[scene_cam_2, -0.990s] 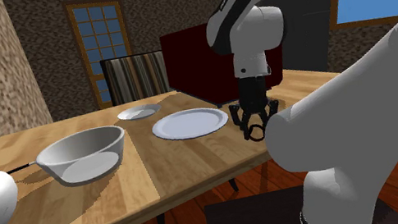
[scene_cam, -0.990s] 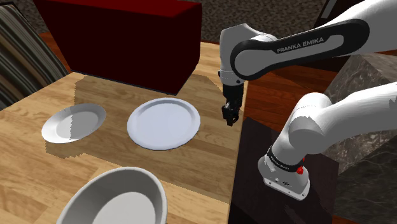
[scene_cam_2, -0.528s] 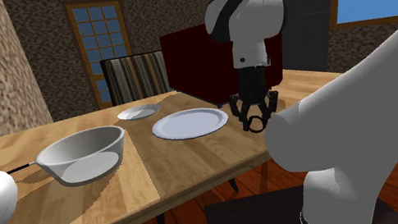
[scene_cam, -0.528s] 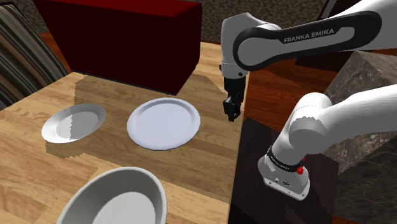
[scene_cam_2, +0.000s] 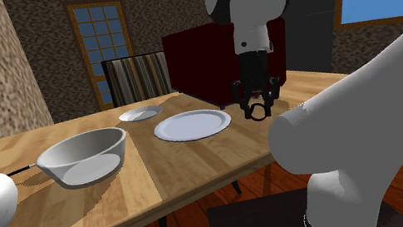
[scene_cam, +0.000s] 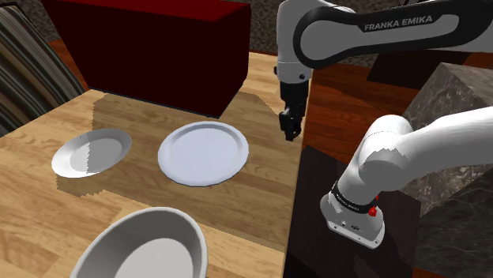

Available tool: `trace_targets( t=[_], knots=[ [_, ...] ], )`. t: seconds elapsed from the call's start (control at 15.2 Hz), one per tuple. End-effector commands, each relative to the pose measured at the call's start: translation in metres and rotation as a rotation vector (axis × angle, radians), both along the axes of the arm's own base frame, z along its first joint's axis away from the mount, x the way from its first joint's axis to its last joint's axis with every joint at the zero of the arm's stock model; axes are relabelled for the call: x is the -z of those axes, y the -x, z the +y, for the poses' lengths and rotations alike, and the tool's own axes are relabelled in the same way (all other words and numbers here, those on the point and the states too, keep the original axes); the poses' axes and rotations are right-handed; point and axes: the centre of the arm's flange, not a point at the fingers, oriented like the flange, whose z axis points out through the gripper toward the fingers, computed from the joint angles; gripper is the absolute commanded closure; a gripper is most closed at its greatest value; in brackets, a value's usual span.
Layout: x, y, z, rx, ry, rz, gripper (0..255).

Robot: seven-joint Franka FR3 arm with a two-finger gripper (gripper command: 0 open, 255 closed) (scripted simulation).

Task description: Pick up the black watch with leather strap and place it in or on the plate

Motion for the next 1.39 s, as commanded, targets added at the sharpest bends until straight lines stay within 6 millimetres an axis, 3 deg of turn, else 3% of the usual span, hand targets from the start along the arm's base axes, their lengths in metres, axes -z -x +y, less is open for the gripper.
trace_targets(
  t=[0.0,0.13,1.32],
  knots=[
    [-0.011,0.001,0.0,0.0,0.0,0.001,255],
    [-0.019,0.001,0.0,0.0,0.0,0.001,255],
    [-0.018,-0.181,0.153,0.0,0.0,0.001,255]
  ],
)
